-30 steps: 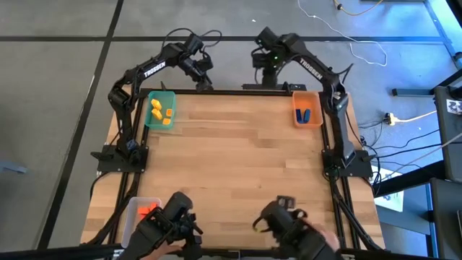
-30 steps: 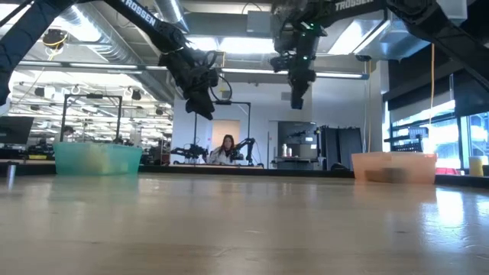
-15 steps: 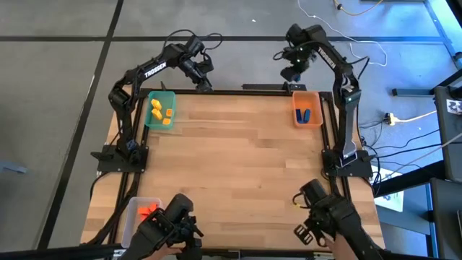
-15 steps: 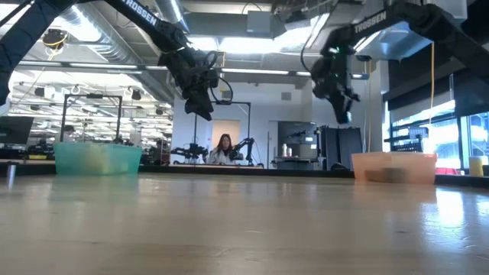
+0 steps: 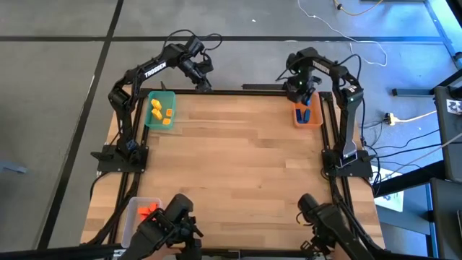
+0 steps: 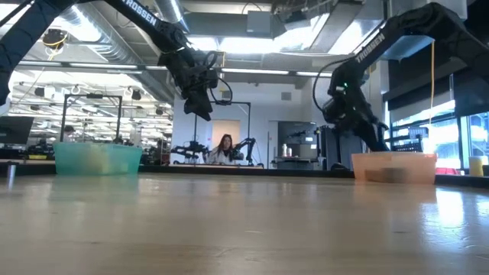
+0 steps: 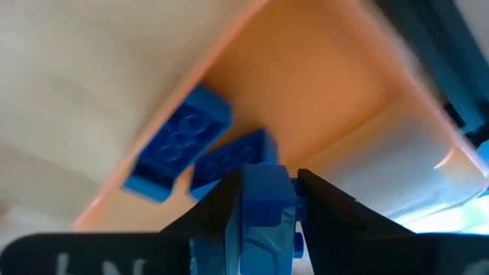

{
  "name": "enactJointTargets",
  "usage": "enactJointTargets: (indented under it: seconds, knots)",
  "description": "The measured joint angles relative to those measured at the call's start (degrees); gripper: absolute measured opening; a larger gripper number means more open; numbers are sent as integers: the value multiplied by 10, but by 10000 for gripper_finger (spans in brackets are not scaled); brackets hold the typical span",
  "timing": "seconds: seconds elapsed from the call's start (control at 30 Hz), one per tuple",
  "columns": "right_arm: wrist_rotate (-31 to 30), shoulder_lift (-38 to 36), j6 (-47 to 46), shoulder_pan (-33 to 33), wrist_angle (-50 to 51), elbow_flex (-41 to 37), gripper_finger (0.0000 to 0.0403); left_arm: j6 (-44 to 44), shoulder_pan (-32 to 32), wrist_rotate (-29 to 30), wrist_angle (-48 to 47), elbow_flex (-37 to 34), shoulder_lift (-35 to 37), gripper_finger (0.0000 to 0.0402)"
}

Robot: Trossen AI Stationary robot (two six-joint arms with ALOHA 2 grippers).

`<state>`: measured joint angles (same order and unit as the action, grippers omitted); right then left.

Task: Sort & place blocks by color
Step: Put the blue game piece into the orange bin

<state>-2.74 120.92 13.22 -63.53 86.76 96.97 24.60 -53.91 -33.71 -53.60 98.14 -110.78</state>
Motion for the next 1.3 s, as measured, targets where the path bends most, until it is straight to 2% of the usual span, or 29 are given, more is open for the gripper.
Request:
enactJointTargets:
  seconds: [0.1, 0.33, 0.57, 0.77, 1.1, 1.3]
  knots:
    - [-24, 0, 5, 1, -26, -23, 104, 0, 0, 0, 0, 0, 0, 192]
    - [-26, 0, 8, 1, -57, -46, 117, 0, 0, 0, 0, 0, 0, 192]
    - [-11, 0, 26, 1, -79, -73, 123, -1, 2, 0, 1, 0, 0, 192]
    - [39, 0, 50, 1, -100, -78, 123, -2, 8, 0, 1, 0, 0, 192]
    - [28, 0, 49, 3, -127, -78, 124, -2, 19, 2, 1, 0, 0, 192]
    - [24, 0, 37, 3, -124, -78, 101, -2, 19, 2, 1, 0, 0, 192]
